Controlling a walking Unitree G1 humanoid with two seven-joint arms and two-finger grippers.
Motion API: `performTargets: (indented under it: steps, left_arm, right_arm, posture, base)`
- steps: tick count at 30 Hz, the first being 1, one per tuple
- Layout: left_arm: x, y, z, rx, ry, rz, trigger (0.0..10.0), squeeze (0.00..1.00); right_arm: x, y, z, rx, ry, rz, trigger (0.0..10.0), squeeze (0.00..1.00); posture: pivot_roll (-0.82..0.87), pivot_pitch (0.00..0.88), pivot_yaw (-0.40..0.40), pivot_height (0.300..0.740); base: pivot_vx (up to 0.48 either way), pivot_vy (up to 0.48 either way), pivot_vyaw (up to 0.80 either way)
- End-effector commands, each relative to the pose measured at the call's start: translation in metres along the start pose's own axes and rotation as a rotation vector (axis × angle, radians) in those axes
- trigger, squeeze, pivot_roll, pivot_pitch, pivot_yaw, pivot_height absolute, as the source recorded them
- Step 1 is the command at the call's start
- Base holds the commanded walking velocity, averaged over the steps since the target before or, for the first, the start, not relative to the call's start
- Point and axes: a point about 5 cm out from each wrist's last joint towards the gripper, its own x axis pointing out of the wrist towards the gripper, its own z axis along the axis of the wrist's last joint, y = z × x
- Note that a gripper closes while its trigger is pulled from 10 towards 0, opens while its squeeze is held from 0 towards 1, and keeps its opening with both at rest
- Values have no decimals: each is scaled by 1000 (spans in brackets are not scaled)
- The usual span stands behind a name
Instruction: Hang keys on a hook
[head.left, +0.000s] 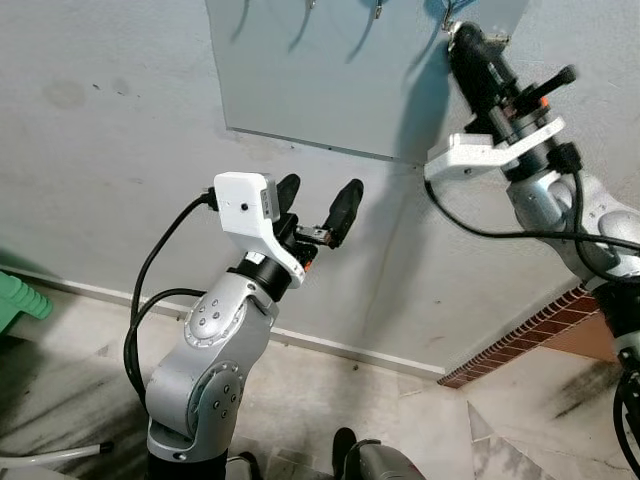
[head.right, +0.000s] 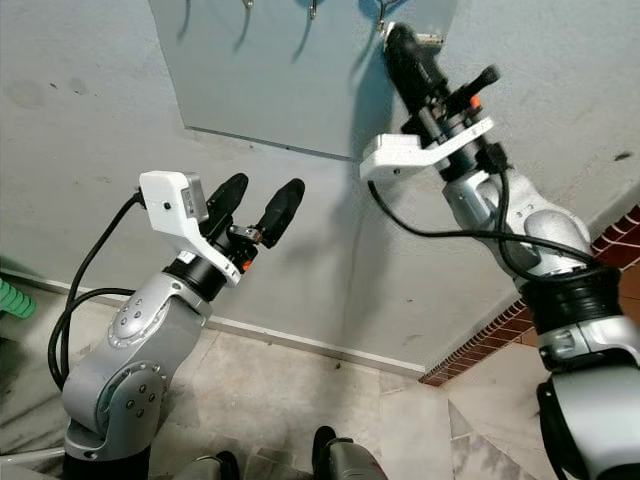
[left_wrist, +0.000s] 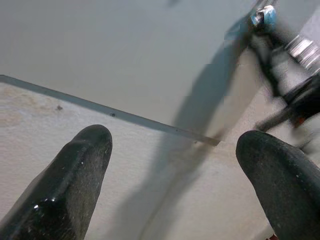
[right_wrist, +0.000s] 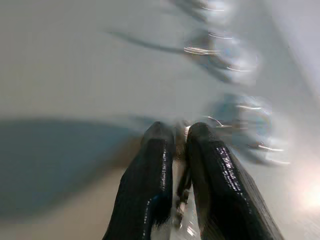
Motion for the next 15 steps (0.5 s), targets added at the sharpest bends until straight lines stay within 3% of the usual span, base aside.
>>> performTargets:
  steps: [1, 7, 9, 10, 11, 12, 13, 14, 15]
  left_arm:
    - [-3, -2, 2, -2, -3, 3, 10000, 0]
    - [-3, -1, 1, -10, -3, 12, 10000, 0]
    - [-3, -1, 0, -10, -2, 16, 10000, 0]
    - [-4, 0, 0, -11, -1, 18, 10000, 0]
    - [-4, 1, -1, -8, 1, 23, 10000, 0]
    - [-4, 1, -1, -8, 1, 23, 10000, 0]
    - [-5, 2, -2, -6, 3, 29, 10000, 0]
    - [-6, 6, -5, 7, 11, 41, 10000, 0]
    - [-6, 6, -5, 7, 11, 41, 10000, 0]
  right_arm:
    - [-15, 19, -3, -1, 19, 116, 10000, 1000]
    - [-16, 20, -4, 17, 34, 113, 10000, 1000]
    - [-17, 21, -7, 73, 80, 93, 10000, 1000]
    - [-18, 23, -11, 154, 135, 85, 10000, 1000]
    - [-22, 25, -16, 295, 228, 60, 10000, 949]
    - [-22, 25, -16, 295, 228, 60, 10000, 949]
    - [-24, 28, -19, 401, 291, 39, 10000, 0]
    - [-30, 33, -21, 549, 374, 17, 10000, 0]
    - [-30, 33, -21, 549, 374, 17, 10000, 0]
  posture:
    - [9, 250, -63, 740]
    - [10, 251, -68, 740]
    - [10, 251, -70, 740]
    - [10, 251, -70, 740]
    - [12, 249, -72, 740]
    - [12, 249, -72, 740]
    - [13, 247, -74, 740]
    - [13, 247, -74, 740]
    - [13, 247, -74, 740]
  base:
    - [0, 0, 0]
    - [0, 0, 0]
    - [0, 0, 0]
    - [0, 0, 0]
    - [0, 0, 0]
    - [0, 0, 0]
    - [0, 0, 0]
    - [0, 0, 0]
    - [0, 0, 0]
